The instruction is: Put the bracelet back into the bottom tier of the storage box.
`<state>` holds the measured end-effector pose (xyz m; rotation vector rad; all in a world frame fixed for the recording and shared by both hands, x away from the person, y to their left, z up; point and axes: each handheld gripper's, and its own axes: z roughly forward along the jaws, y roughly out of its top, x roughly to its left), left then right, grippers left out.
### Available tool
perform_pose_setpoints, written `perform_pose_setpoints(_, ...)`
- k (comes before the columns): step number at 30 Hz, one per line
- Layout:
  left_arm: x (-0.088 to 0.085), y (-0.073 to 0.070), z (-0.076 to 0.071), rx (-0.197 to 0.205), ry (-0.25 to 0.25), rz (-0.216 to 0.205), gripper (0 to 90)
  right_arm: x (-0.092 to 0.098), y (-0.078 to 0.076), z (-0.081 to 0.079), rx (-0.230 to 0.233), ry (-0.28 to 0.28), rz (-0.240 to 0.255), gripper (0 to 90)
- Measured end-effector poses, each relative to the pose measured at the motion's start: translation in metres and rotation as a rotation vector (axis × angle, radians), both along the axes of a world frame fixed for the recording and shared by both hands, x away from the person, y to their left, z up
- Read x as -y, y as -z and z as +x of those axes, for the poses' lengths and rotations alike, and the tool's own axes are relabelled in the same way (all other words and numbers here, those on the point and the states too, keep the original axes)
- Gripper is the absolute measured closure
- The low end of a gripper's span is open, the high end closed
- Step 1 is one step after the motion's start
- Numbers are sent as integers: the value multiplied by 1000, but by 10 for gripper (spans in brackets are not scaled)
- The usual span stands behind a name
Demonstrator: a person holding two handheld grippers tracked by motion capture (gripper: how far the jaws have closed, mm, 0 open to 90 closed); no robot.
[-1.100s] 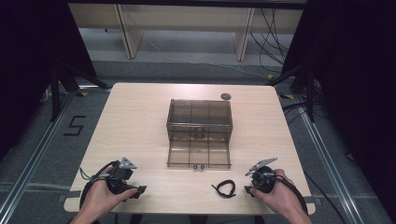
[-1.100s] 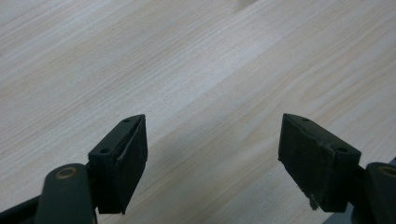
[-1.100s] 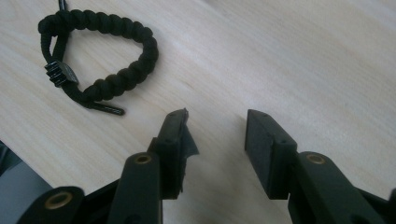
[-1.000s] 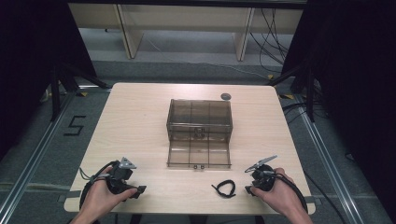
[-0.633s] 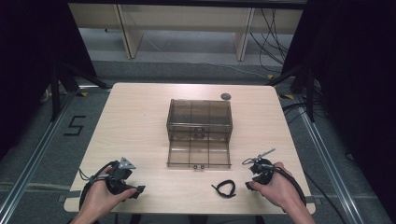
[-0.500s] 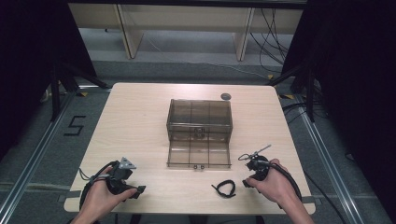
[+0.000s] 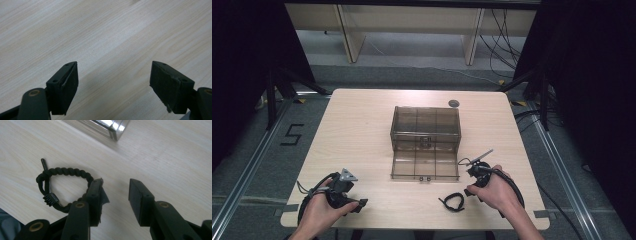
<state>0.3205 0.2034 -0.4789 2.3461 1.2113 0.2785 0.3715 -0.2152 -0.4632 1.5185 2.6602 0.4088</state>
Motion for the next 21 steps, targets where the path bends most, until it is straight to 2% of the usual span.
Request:
perform_pose_setpoints(1, 0, 0, 0, -5, 4, -6, 229, -4, 0, -1, -17, 34, 1, 638)
perform_pose_setpoints(2, 0, -1, -1, -2, 4, 6, 229, -5, 1, 1, 0, 0, 1, 639)
perform_pose_setpoints(3, 0, -1, -1, -2, 4, 6, 229, -5, 1, 1, 0, 0, 1, 639)
perform_pose_setpoints(4, 0, -1, 0, -4, 3, 1, 229, -8, 1, 2, -12, 9, 0, 640)
perform_pose_setpoints(5, 0, -1, 0, -2, 2, 3, 229, -11, -1, 0, -48, 45, -9, 640)
perform_pose_setpoints(6, 0, -1, 0, 1, 8, 7, 229, -10, 0, 2, -38, 0, -8, 641)
perform_pose_setpoints(7, 0, 0, -1, 4, 6, 2, 229, -13, -1, 2, -37, 17, -8, 643)
perform_pose_setpoints(8, 1, 1, -1, 14, -6, -1, 229, -12, -1, 3, -23, -24, -3, 647)
perform_pose_setpoints(11, 0, -1, -1, -5, 22, 7, 229, -17, -2, 2, -39, -4, -7, 652)
perform_pose_setpoints(12, 0, -1, -1, -4, 18, 4, 228, -19, -2, 1, -55, 14, -11, 655)
perform_pose_setpoints(13, 0, -1, -1, -3, 19, 5, 229, -22, -4, 1, -98, 1, -27, 660)
perform_pose_setpoints(21, 1, 0, -1, -6, 22, 6, 229, -29, -1, 3, -125, -19, -44, 692)
